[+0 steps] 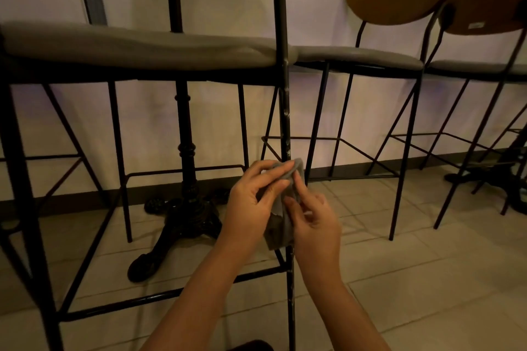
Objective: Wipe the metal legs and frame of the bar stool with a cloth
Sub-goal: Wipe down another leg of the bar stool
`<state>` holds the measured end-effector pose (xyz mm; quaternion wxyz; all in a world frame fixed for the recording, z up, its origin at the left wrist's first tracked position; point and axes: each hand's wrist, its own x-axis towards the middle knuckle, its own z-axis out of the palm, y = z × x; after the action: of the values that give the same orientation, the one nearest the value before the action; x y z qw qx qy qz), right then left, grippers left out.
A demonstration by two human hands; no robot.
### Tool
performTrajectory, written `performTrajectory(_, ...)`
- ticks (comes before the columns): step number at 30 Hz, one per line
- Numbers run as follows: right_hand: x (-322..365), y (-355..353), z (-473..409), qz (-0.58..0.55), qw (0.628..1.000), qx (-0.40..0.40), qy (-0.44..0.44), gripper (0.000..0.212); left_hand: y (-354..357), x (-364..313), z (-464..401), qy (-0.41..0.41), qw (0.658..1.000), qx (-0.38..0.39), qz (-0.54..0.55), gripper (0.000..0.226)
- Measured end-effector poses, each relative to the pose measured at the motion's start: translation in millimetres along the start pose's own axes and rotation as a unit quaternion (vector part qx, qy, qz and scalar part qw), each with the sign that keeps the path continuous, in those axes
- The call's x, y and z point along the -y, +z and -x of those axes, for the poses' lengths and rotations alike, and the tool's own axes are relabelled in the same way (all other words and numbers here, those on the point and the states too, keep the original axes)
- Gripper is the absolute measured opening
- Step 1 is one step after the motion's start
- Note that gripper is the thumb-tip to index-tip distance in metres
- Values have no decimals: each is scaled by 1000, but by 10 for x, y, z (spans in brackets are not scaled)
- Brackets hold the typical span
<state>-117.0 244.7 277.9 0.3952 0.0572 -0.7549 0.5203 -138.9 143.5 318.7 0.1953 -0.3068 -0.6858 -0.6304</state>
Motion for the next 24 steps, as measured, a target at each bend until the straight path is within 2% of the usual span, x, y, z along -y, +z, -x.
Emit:
performTrajectory(4,117,29,-322,52,993,-40,-96,47,-128,-171,-265,58,997,-6,-47,32)
performTrajectory(7,245,50,-643,45,988,-69,-127,44,-265,-318,-544,92,986,-30,-133,34)
performTrajectory(8,282,57,-755,49,987,-82,-132,44,-317,-366,-636,119,973,-51,-189,35)
performTrajectory(10,347,80,-964,56,983,-104,-142,45,-428,-453,-824,187,926,-101,-311,38)
performTrajectory(13,431,148,-1210,64,983,-106,-132,45,-583,-565,-1086,236,866,-135,-419,38)
performTrajectory(15,472,201,-1320,65,986,-95,-124,44,-642,-581,-1205,231,847,-118,-465,39)
performTrajectory(20,467,227,-1443,61,992,-64,-90,42,-543,-535,-1295,223,823,-12,-522,43)
performTrajectory(24,450,223,-1397,98,988,-39,-110,45,-484,-566,-1422,216,813,3,-541,39)
